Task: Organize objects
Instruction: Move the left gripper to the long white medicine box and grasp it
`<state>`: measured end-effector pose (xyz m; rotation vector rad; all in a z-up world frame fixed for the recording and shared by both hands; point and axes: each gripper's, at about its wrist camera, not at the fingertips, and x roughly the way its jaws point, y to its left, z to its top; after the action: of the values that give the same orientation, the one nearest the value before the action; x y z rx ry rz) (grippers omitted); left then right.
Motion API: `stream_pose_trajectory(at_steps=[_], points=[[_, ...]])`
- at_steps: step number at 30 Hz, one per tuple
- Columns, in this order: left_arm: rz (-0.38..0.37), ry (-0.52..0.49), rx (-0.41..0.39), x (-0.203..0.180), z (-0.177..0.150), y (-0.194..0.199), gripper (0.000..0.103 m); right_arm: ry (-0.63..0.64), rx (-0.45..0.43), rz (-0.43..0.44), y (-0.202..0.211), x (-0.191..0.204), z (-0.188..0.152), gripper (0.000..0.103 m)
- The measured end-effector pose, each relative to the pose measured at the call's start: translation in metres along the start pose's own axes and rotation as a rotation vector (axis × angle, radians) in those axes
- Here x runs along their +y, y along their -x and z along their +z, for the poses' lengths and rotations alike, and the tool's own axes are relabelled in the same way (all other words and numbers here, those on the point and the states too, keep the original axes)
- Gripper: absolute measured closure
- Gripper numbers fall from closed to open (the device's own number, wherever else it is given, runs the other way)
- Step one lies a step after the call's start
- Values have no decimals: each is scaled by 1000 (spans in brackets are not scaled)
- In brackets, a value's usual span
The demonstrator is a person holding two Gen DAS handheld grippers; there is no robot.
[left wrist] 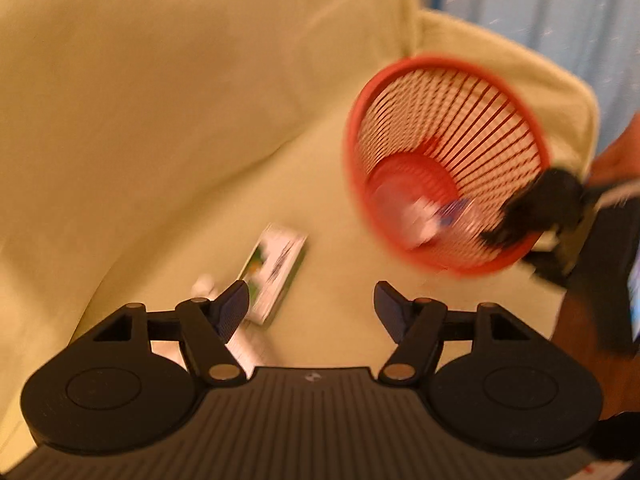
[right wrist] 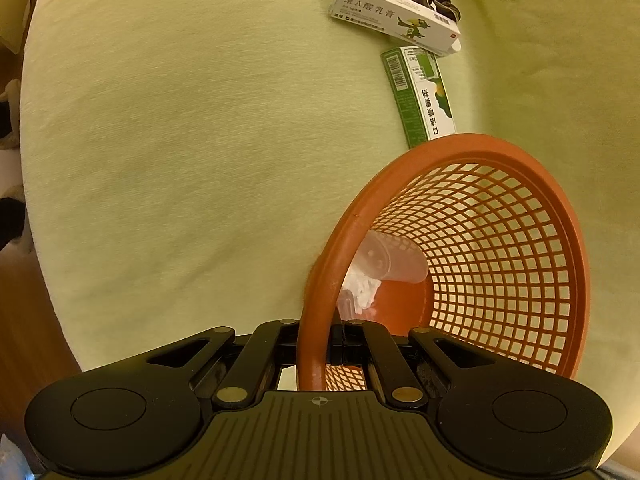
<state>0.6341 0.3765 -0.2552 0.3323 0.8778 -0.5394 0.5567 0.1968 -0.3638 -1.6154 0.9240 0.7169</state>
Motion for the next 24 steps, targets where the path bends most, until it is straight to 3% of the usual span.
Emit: stream_pose_trajectory(at_steps=[8, 24], points=[[99, 130, 76, 28, -47, -14, 38, -5, 7, 6, 1, -1, 2, 103], [97, 210, 133, 49, -66, -100, 42, -26, 32, -11, -4, -3, 8, 103]])
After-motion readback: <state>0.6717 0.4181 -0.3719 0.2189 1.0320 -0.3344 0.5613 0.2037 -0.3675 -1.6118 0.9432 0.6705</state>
